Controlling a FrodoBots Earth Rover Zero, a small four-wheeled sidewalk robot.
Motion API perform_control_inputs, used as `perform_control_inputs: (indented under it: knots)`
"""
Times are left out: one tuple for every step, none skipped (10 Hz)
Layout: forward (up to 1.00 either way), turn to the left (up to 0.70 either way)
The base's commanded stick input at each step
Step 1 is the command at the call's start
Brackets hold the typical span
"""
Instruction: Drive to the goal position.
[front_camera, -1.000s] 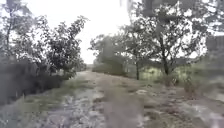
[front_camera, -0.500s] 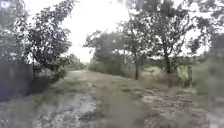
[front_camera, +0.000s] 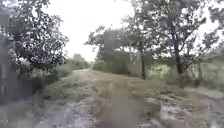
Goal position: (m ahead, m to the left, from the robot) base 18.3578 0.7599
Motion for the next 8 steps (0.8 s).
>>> perform_control_inputs:
  knots:
    - [1.0,0.05]
    - [1.0,0.0]
    - [1.0,0.0]
    - [1.0,0.27]
    - [1.0,0.27]
    - [1.0,0.27]
    - [1.0,0.27]
    - [1.0,0.21]
